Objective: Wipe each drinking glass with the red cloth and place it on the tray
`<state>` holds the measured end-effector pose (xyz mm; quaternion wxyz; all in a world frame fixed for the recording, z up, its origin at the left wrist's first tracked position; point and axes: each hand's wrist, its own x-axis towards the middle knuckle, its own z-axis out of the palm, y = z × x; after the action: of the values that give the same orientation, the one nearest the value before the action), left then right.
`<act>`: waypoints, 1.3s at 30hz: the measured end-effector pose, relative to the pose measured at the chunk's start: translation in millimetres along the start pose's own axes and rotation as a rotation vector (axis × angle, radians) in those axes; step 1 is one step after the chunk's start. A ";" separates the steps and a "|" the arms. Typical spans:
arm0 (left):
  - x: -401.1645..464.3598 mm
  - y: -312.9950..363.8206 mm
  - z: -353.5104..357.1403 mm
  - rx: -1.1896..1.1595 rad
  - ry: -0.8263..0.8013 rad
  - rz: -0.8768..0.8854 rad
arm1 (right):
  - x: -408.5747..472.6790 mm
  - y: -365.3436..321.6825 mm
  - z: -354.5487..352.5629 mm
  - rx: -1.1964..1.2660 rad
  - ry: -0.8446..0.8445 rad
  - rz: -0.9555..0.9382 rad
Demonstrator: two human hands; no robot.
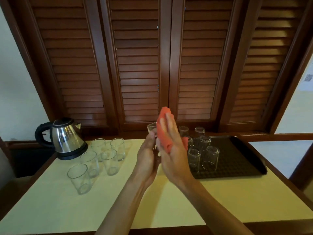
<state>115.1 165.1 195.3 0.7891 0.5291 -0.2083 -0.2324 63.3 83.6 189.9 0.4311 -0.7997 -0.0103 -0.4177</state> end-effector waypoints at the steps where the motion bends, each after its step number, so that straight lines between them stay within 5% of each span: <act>1: 2.0 2.7 -1.8 -0.043 0.008 -0.014 | -9.1 4.9 4.5 -0.132 -0.061 -0.103; 4: 12.2 14.7 -13.3 -0.104 0.018 0.006 | -38.6 26.9 7.3 -0.169 -0.179 -0.221; 7: 7.7 6.6 -9.4 0.066 -0.010 0.020 | -13.3 16.1 -0.4 0.175 0.013 0.096; 12: 7.1 12.6 -10.0 -0.213 -0.025 -0.065 | -29.9 13.4 8.7 -0.183 -0.170 -0.213; 17: 5.3 -6.4 -8.8 -0.037 0.009 -0.014 | -6.6 5.2 -3.5 0.108 0.037 0.041; 22: 8.0 9.0 -11.7 -0.187 0.004 -0.039 | -39.8 24.0 3.4 -0.170 -0.203 -0.229; 26: 8.9 5.7 -7.7 0.025 -0.029 0.023 | -17.1 15.6 -4.5 0.272 -0.011 0.111; 32: 14.1 6.5 -9.9 -0.078 0.063 0.050 | -40.1 23.8 9.3 -0.034 -0.185 -0.170; 36: 12.0 -10.1 -3.2 0.092 0.053 -0.009 | -9.5 17.5 2.5 0.160 0.026 0.065; 39: 6.8 -5.5 -0.8 -0.003 0.023 -0.061 | -16.0 10.0 8.7 -0.023 -0.047 -0.091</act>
<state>120.2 159.9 190.4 0.7848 0.5368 -0.1826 -0.2504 62.4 88.9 169.8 0.4019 -0.8130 -0.0522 -0.4181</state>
